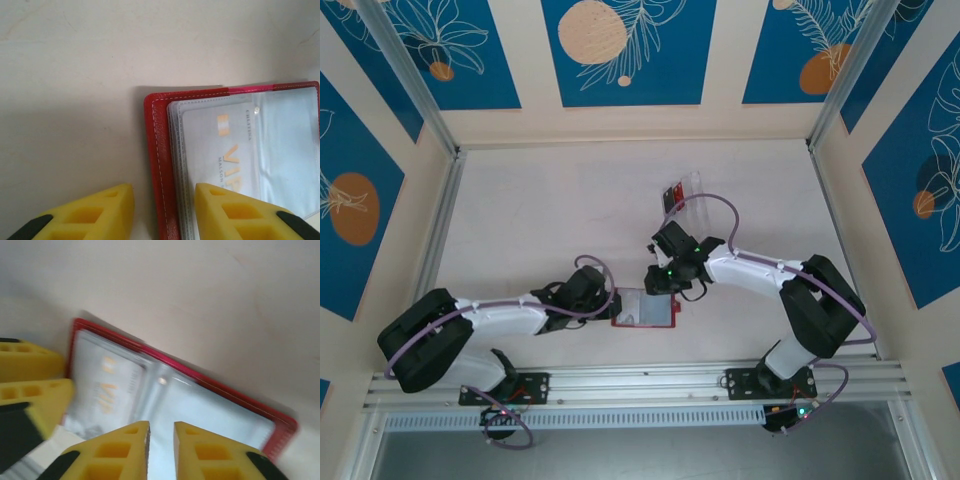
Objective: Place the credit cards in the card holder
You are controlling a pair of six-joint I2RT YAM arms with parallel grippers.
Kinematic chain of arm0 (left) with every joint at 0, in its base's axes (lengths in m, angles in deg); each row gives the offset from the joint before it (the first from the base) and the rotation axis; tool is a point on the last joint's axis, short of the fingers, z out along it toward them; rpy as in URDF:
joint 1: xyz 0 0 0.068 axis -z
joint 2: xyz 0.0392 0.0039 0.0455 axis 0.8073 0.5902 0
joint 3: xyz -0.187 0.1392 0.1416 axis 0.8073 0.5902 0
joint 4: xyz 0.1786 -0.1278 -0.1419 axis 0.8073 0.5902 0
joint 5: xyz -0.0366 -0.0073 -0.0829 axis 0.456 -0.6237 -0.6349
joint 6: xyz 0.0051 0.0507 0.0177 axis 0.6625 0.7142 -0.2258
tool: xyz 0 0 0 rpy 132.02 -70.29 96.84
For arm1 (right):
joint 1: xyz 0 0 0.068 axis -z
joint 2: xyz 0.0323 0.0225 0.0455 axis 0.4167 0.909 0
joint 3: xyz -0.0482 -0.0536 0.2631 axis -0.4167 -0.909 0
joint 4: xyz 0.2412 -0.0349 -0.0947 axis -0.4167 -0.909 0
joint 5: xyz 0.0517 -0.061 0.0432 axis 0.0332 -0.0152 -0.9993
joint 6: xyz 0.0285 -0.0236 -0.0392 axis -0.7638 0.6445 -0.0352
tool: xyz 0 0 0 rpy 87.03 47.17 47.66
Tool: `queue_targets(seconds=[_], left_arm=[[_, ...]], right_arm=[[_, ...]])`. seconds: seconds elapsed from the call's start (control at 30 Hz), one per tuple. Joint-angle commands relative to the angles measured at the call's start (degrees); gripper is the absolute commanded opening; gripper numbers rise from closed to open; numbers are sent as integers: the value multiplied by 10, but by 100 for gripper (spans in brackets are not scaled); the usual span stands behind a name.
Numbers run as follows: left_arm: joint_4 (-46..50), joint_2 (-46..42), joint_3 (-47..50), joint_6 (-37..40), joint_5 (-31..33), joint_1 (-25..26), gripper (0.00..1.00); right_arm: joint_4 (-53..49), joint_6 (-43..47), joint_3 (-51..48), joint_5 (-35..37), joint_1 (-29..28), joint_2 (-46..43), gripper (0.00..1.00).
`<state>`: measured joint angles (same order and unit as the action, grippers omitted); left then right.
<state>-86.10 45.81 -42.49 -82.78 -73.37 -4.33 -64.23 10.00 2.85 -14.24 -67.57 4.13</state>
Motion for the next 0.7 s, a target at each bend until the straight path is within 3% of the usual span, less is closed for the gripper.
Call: queue_targets(seconds=[0.0,0.13,0.47,0.57,0.67], left_arm=[[43,-15,-20,40,7,-1,39],[54,-16,-34,55,6,2,39],[64,23,-67,74,4,23,39],[63,41,-75,76,1,28,39],[58,56,-77,74,0,35,39]], right_arm=[[-58,0,-1,62,-16,6,28],[-68,-4,9,99,-39,35,33],[-95,-20,38,171,-82,104,33],[-96,-23,40,174,-94,117,27],[-94,-26,40,170,-99,118,14]])
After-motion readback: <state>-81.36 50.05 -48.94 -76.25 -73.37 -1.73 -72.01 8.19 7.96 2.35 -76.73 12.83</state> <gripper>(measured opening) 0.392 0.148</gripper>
